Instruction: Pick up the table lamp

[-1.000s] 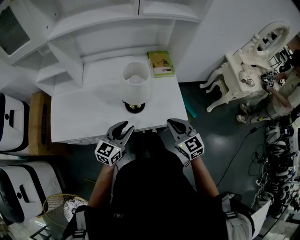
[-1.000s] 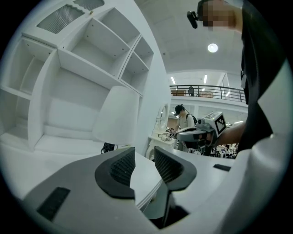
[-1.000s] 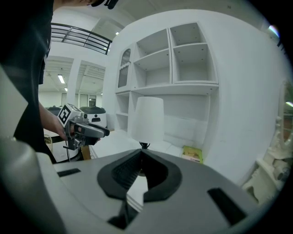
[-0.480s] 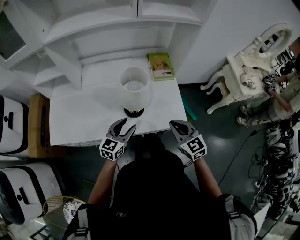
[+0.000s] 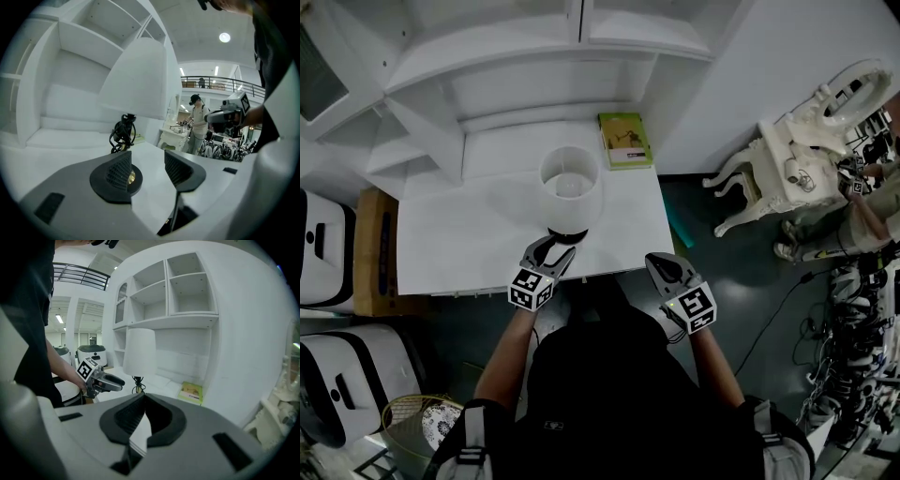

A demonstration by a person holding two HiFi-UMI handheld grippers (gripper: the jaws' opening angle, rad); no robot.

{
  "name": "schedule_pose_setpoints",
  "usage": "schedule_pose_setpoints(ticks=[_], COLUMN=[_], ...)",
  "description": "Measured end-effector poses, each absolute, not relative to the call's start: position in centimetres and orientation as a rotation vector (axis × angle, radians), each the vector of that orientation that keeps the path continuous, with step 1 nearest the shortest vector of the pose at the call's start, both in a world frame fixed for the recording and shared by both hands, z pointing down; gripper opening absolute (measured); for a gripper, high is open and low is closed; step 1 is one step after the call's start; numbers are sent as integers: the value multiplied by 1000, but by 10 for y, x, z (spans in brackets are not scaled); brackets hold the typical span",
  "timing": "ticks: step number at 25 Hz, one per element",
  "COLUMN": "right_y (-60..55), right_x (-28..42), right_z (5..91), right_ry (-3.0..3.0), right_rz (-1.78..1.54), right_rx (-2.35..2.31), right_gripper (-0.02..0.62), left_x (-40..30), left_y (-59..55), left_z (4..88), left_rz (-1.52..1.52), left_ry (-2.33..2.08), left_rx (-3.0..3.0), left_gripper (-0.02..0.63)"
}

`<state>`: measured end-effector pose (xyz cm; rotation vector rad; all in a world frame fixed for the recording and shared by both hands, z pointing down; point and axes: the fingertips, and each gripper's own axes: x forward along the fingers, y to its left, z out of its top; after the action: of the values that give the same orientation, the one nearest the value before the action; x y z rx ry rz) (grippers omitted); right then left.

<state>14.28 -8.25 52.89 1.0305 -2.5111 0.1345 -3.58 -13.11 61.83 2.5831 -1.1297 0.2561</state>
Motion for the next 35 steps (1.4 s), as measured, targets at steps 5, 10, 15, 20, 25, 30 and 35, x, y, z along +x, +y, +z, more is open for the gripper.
schedule_pose_setpoints(ticks=[5,10,15,20,25,30,35], right_y=[-85,-88,-85,-85,-90,-91,-91], right_x=[151,164,174,183,182,179,182], right_z=[529,534,536,543,546,550,555], right_ry=[-2487,-2446,-2418,-2384,-2372,-2359,-2344], right_rz=[136,155,178,203,208,210,234], right_rx=[1033,1052,1080,1093,1079,1059,1065], right_gripper=[9,9,9,9,9,9,9], left_x=[-33,-28,-22,-23,-19,-17,-15], left_y=[-157,-179,-194,-202,-211,-214,-214], left_z=[635,635,641,646,648,646,637], left_rz=[267,248,232,242,239,222,178], left_ry=[-1194,-1243,-1259,-1273,-1284,-1273,-1289], left_rx=[2561,2581,2574,2562,2557,2564,2576], left_gripper=[238,238,238,244,261,259,259])
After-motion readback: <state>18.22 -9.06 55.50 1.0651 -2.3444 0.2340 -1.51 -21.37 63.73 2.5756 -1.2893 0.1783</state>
